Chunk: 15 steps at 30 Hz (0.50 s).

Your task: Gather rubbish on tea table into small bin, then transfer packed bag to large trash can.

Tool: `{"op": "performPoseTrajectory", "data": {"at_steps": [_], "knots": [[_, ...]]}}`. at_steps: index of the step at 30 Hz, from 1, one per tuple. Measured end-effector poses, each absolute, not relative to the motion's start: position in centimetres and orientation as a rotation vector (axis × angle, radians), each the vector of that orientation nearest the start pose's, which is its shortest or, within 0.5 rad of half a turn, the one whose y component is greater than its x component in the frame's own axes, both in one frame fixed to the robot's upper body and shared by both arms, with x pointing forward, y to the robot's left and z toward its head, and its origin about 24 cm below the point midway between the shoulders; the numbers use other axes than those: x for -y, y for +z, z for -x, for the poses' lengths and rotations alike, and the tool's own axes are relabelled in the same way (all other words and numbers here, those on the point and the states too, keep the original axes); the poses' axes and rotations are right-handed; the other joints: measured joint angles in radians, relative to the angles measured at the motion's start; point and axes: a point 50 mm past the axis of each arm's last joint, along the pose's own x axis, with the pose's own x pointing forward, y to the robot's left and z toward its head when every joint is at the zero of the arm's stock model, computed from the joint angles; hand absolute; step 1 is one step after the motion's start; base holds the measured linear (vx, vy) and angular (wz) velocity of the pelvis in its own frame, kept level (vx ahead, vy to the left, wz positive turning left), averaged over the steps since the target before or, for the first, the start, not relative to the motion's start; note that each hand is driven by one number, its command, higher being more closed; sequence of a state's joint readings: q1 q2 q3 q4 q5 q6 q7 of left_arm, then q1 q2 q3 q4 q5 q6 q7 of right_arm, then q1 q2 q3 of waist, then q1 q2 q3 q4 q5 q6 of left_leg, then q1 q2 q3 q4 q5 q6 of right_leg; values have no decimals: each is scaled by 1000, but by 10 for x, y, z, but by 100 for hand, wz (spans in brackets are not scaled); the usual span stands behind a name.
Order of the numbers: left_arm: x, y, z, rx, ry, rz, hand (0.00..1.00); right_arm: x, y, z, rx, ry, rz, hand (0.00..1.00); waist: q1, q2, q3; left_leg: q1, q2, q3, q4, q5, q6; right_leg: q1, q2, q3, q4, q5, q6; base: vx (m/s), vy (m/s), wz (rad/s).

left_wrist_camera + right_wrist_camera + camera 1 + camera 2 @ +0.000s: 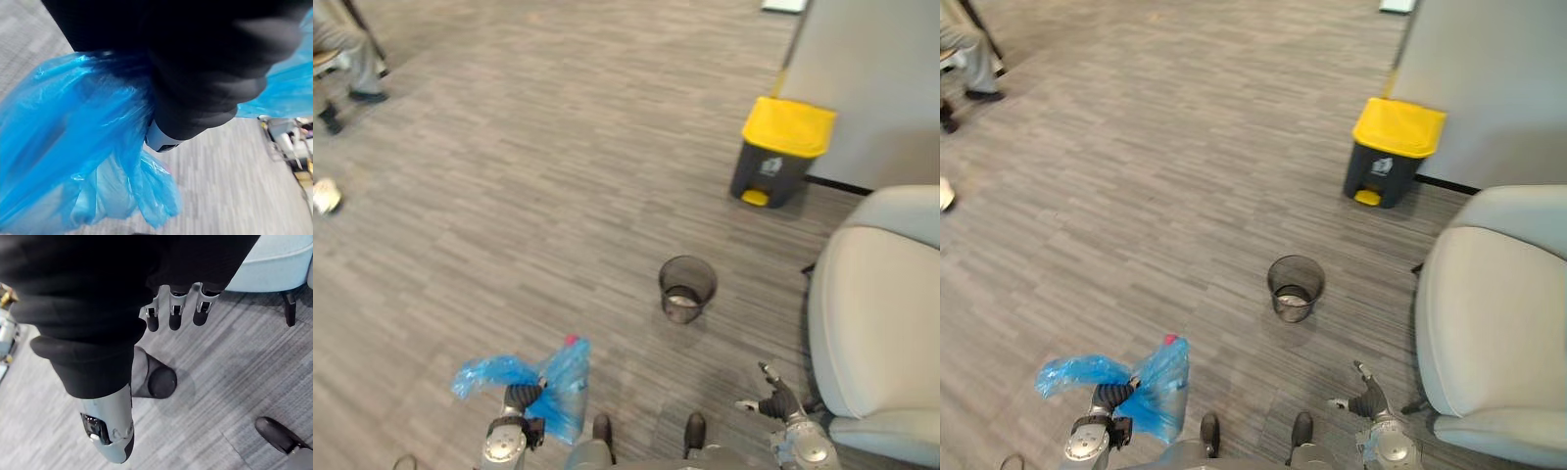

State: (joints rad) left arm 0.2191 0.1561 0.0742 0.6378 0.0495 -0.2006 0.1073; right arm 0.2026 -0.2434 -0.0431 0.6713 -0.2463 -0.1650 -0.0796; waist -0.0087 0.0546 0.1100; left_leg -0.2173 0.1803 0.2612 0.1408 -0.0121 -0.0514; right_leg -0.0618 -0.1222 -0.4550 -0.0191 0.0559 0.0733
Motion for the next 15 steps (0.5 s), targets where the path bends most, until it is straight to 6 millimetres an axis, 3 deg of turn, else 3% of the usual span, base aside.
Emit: {"op": "performPoseTrajectory", "data": {"at_steps": [3, 6, 7, 8, 9, 10, 11, 14, 15], "knots": [[-225, -110, -127, -661, 241, -199, 100, 240, -110, -132, -712, -94, 460, 0, 24, -12, 6, -5, 7, 19, 70, 6, 3, 27, -39, -48, 87, -58, 32, 134, 114, 59], [-226, -113, -119, -689, 244, -201, 100, 228, -111, -136, -701, -96, 420, 0, 29, -75, 32, -6, -47, -1, 188, -116, 25, 18, -167, -59, 306, -179, 80, 175, 149, 43], [-226, -114, -117, -698, 243, -202, 100, 226, -112, -136, -706, -99, 410, 0, 30, -81, 37, -8, -57, -9, 214, -141, 28, 3, -194, -39, 373, -195, 62, 193, 157, 23], [-224, -115, -114, -715, 238, -202, 100, 222, -111, -136, -698, -100, 399, 0, 31, -82, 40, -3, -62, -12, 256, -184, 39, -75, -229, 52, 559, -188, -2, 198, 147, 8], [-226, -115, -112, -718, 237, -209, 100, 218, -110, -137, -688, -97, 387, 0, 24, -77, 46, 18, -61, -16, 272, -206, 46, -155, -228, 156, 696, -161, -29, 296, 160, 3], [-230, -113, -113, -713, 236, -223, 100, 211, -112, -136, -691, -93, 364, 0, 22, -76, 55, 36, -58, -23, 280, -228, 52, -223, -191, 241, 805, -227, 25, 294, 107, 0], [-230, -112, -116, -705, 236, -227, 100, 208, -113, -135, -693, -92, 355, 0, 22, -83, 57, 49, -58, -23, 277, -237, 52, -247, -171, 251, 826, -252, 28, 293, 34, 0], [-237, -102, -134, -641, 232, -254, 100, 204, -113, -138, -687, -83, 350, 0, 10, -103, 67, 84, -64, -21, 264, -280, 45, -365, -88, 220, 752, -284, 9, 330, -22, 4], [-236, -98, -144, -613, 231, -251, 100, 205, -116, -139, -704, -81, 352, 0, -9, -99, 81, 115, -65, -29, 241, -292, 39, -387, -52, 178, 601, -265, 10, 370, -54, 17]]}}
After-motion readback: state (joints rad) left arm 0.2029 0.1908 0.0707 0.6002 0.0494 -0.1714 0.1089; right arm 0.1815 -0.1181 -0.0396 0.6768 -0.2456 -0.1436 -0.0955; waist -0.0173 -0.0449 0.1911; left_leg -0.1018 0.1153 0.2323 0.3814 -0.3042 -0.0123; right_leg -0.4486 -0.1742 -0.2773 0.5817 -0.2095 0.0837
